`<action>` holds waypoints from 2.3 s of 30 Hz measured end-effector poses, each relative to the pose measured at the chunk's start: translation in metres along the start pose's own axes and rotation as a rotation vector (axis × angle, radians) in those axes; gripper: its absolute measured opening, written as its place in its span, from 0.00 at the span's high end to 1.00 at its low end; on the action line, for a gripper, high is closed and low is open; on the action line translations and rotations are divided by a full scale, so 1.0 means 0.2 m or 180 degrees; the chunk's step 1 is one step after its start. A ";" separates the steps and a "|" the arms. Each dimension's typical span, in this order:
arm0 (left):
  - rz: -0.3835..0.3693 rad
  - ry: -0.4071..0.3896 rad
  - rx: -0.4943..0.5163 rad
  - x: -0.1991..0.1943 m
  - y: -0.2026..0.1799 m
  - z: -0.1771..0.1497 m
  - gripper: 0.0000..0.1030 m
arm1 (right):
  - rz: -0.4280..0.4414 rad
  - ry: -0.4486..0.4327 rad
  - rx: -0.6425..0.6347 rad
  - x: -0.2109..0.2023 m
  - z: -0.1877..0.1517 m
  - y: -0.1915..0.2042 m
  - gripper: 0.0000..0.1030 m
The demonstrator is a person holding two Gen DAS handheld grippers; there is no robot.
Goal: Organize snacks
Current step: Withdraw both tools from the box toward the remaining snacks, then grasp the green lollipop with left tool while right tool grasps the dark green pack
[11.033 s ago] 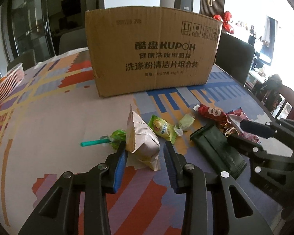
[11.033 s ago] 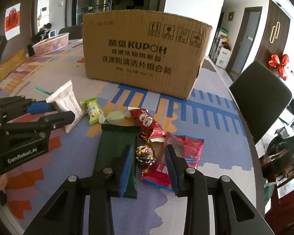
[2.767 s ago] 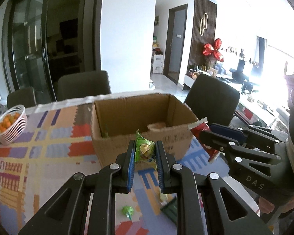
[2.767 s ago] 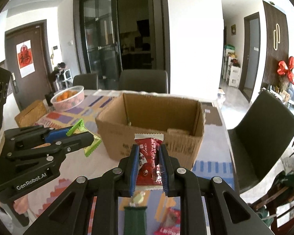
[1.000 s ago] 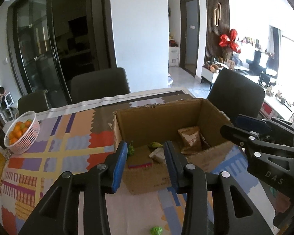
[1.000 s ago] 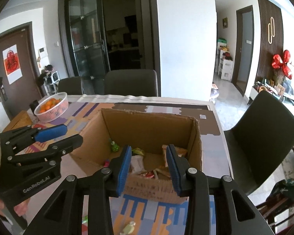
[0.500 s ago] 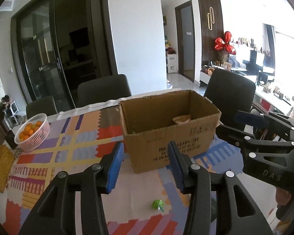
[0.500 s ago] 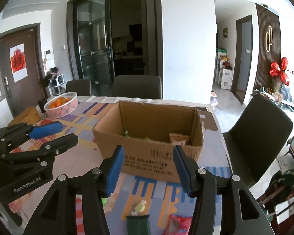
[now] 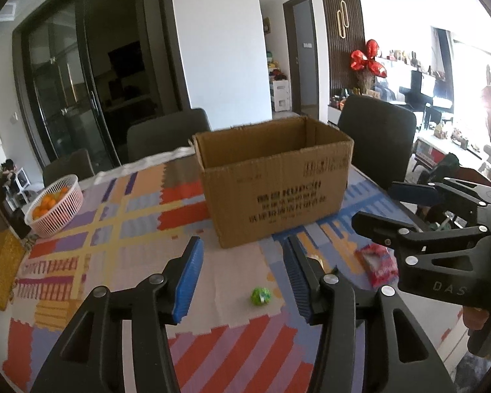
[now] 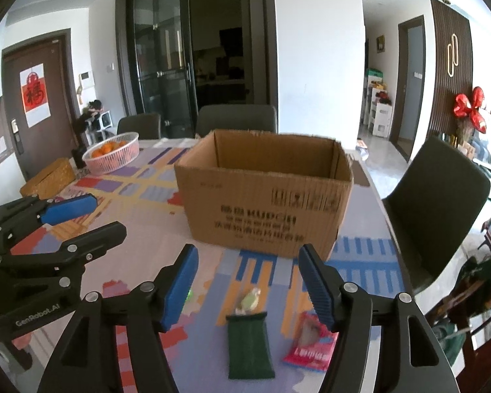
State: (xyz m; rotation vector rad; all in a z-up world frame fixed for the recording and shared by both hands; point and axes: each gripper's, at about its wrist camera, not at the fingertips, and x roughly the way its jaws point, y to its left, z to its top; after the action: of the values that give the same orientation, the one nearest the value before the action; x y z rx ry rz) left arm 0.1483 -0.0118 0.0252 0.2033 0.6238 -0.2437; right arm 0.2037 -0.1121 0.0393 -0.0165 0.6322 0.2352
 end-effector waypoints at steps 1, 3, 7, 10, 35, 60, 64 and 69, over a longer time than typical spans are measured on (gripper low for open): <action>-0.0009 0.0033 0.0001 0.01 0.00 -0.02 0.51 | 0.0005 0.0037 -0.0009 0.01 -0.01 0.01 0.37; -0.0015 0.0073 -0.0007 0.03 0.00 -0.05 0.51 | 0.0005 0.0122 -0.0011 0.03 -0.05 0.01 0.37; -0.0063 0.0163 -0.0009 0.06 0.00 -0.12 0.51 | 0.0032 0.0267 0.0021 0.07 -0.12 0.02 0.37; -0.0099 0.0233 -0.0020 0.09 -0.01 -0.17 0.51 | 0.0040 0.0368 0.0043 0.09 -0.17 0.03 0.37; -0.0443 0.0732 -0.0305 0.46 0.01 -0.41 0.52 | -0.0030 0.1097 0.0115 0.39 -0.45 0.00 0.37; -0.0316 0.1008 -0.0308 0.72 -0.01 -0.36 0.73 | -0.0193 0.1146 0.0066 0.53 -0.47 0.01 0.52; -0.0335 0.1027 -0.0327 0.71 -0.02 -0.36 0.74 | -0.0172 0.1121 0.0095 0.54 -0.47 0.00 0.56; -0.0322 0.0993 -0.0274 0.65 -0.05 -0.36 0.74 | -0.0119 0.1100 0.0162 0.53 -0.47 -0.03 0.56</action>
State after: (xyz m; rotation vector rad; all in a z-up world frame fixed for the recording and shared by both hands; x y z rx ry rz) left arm 0.2072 -0.0240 -0.1108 0.1274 0.9537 -0.2846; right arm 0.2324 -0.1029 -0.0982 -0.0202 0.9810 0.1809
